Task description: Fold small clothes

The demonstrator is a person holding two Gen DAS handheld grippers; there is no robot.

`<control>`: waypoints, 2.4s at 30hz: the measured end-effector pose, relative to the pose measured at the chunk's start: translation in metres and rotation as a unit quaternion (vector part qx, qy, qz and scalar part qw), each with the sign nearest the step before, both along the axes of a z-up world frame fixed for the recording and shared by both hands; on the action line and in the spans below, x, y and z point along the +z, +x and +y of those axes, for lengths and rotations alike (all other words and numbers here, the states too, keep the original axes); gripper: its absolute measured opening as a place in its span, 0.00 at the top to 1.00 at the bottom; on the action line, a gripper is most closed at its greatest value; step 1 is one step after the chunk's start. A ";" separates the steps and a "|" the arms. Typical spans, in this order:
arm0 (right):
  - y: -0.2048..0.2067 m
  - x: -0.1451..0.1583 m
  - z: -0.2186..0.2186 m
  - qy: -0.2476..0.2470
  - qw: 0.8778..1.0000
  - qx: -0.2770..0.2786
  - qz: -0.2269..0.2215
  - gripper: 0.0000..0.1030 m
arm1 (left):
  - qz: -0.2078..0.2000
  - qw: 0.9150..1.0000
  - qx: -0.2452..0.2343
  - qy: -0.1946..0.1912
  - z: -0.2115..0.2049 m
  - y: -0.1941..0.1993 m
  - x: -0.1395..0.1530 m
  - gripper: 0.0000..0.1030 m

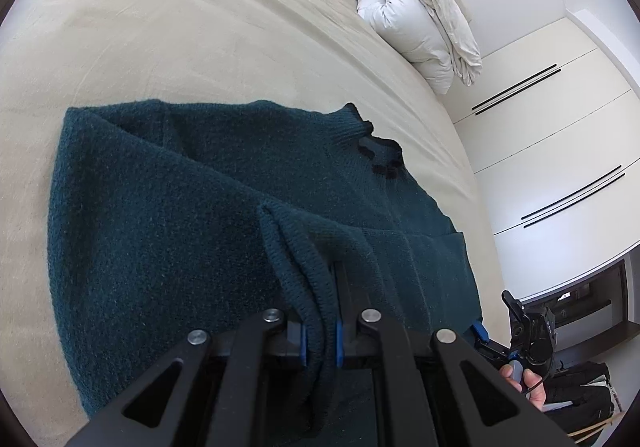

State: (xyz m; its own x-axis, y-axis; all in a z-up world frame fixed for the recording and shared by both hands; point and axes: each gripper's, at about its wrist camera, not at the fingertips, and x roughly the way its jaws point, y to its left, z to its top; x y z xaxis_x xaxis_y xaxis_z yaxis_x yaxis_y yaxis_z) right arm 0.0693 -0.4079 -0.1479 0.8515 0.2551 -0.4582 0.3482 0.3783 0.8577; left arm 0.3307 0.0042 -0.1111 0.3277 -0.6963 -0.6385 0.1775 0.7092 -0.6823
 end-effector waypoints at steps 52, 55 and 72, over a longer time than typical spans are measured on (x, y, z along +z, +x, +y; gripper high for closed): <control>-0.073 0.015 0.011 -0.008 0.983 0.184 0.007 0.36 | -0.012 0.997 0.055 -0.053 0.081 -0.054 0.022 0.24; -0.122 0.019 0.023 -0.016 0.985 0.170 -0.003 0.36 | -0.017 0.998 0.050 -0.039 0.099 -0.108 0.030 0.24; -0.297 0.018 0.014 -0.102 0.986 0.121 0.060 0.36 | 0.046 0.997 0.045 -0.035 0.135 -0.324 0.001 0.24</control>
